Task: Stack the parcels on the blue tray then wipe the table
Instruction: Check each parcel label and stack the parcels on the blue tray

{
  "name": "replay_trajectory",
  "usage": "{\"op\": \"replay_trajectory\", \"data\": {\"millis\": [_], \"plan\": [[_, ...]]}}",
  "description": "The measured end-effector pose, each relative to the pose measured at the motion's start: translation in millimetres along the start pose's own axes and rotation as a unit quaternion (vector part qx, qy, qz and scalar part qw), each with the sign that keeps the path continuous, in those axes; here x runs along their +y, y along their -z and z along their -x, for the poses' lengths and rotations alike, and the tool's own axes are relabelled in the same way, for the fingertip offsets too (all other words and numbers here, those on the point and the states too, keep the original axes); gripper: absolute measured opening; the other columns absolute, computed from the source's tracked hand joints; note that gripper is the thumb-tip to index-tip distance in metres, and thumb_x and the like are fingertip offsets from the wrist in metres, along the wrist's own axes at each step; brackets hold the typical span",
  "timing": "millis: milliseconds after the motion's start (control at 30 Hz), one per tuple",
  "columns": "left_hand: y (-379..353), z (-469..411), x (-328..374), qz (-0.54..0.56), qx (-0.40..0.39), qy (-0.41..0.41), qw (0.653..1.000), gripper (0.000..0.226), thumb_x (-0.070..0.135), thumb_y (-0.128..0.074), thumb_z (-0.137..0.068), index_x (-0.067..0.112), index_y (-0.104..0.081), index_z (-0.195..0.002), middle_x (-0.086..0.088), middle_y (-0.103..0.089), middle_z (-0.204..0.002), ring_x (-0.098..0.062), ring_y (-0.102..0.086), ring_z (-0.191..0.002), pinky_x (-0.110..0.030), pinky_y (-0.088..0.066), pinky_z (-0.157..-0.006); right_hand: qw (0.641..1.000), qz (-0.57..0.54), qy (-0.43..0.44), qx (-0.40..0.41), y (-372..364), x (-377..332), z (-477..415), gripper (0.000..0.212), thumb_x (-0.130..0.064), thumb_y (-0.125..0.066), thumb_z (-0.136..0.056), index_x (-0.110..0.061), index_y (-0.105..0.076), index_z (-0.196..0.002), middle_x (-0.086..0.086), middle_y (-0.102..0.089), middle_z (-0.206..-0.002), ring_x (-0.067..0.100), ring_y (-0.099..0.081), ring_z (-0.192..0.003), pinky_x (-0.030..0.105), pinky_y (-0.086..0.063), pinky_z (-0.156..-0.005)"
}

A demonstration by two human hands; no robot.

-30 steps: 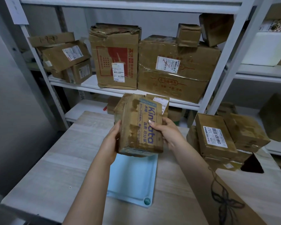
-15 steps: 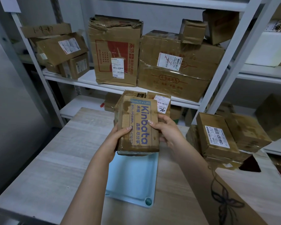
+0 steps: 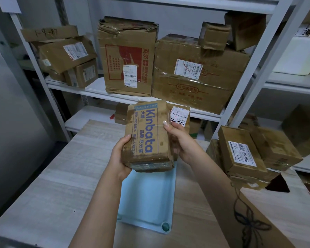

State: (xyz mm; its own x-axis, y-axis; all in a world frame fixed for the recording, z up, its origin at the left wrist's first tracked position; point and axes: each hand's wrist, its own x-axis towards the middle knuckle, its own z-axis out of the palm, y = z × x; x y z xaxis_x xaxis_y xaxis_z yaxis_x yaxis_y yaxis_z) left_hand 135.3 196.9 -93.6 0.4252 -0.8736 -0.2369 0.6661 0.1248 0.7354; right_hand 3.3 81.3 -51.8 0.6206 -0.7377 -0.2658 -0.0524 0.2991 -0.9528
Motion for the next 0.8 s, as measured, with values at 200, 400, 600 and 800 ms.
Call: {"op": "replay_trajectory", "data": {"millis": [200,400,600,800], "plan": [[6,1,8,-0.011,0.005,0.009,1.0,0.03,0.034,-0.045,-0.093,0.014,-0.066,-0.099,-0.007,-0.073,-0.089,-0.021,-0.07,-0.077,-0.038,-0.05,-0.075,1.0,-0.001,-0.014,-0.003,-4,4,-6,0.102,-0.053,-0.078,-0.053,-0.022,-0.037,-0.141,0.007,-0.057,-0.133,0.027,-0.057,-0.118,0.053,-0.043,-0.103],[9,6,13,-0.037,0.01,-0.001,0.999,0.03,0.034,-0.044,-0.093,0.015,-0.065,-0.101,-0.006,-0.074,-0.088,-0.02,-0.07,-0.077,-0.037,-0.051,-0.073,1.0,-0.014,-0.014,-0.01,-9,4,-9,0.071,-0.038,-0.07,-0.078,-0.019,-0.039,-0.139,0.008,-0.063,-0.123,0.025,-0.062,-0.107,0.041,-0.052,-0.087],[13,10,15,-0.139,0.024,0.004,0.99,0.027,0.027,-0.052,-0.079,0.013,-0.064,-0.099,-0.004,-0.072,-0.083,-0.024,-0.065,-0.08,-0.038,-0.047,-0.078,0.998,-0.055,0.004,-0.03,-14,2,-9,0.063,-0.001,-0.056,-0.083,-0.013,-0.038,-0.142,0.01,-0.063,-0.118,0.023,-0.061,-0.103,0.038,-0.049,-0.09],[13,13,21,-0.207,0.022,-0.049,0.977,0.038,0.016,-0.044,-0.056,0.02,-0.057,-0.091,0.0,-0.061,-0.082,-0.018,-0.053,-0.081,-0.03,-0.04,-0.069,0.991,-0.122,0.016,-0.051,-15,-3,-2,0.026,-0.017,-0.038,-0.093,-0.014,-0.06,-0.107,0.003,-0.064,-0.085,0.02,-0.057,-0.084,0.034,-0.045,-0.075]]}}
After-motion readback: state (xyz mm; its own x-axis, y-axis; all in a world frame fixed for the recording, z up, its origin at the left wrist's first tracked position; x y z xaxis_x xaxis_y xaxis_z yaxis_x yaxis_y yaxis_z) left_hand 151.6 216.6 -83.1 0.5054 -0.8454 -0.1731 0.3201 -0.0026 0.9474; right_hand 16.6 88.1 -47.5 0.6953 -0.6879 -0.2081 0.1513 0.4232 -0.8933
